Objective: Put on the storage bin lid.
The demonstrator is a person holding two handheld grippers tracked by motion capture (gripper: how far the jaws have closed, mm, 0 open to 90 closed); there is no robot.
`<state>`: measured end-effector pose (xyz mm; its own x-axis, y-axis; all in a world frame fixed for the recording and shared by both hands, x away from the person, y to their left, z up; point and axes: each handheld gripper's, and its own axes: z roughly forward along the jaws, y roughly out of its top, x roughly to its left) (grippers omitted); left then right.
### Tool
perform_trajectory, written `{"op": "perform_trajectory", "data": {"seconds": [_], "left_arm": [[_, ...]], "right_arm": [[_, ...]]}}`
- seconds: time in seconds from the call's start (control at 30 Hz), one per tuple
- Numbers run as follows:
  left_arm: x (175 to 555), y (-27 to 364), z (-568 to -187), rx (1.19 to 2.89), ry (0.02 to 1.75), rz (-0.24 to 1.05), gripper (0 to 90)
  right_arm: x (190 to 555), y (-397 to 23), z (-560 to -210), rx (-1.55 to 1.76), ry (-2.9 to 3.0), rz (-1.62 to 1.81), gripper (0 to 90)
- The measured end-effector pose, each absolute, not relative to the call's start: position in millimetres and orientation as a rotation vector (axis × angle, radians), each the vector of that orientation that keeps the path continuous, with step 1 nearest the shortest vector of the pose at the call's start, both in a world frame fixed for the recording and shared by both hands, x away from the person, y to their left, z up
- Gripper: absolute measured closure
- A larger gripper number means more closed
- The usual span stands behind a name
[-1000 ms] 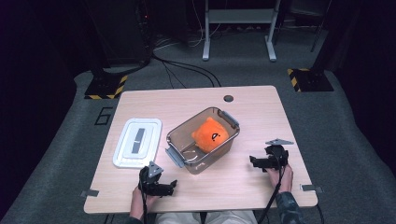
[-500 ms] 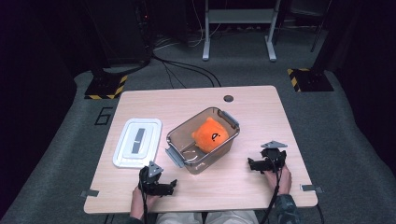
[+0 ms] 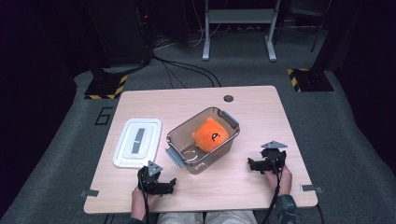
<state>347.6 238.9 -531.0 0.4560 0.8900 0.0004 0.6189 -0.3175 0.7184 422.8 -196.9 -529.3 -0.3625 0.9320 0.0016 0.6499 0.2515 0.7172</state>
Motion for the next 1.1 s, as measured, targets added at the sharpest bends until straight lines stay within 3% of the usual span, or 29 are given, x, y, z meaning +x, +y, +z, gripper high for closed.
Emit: {"op": "perform_trajectory", "data": {"seconds": [1.1], "left_arm": [[355.4,270.1,-520.4,1.971,1.362,0.55,0.0]], "right_arm": [[426.0,-196.8,-529.1,1.436,2.11,0.897,0.0]]}}
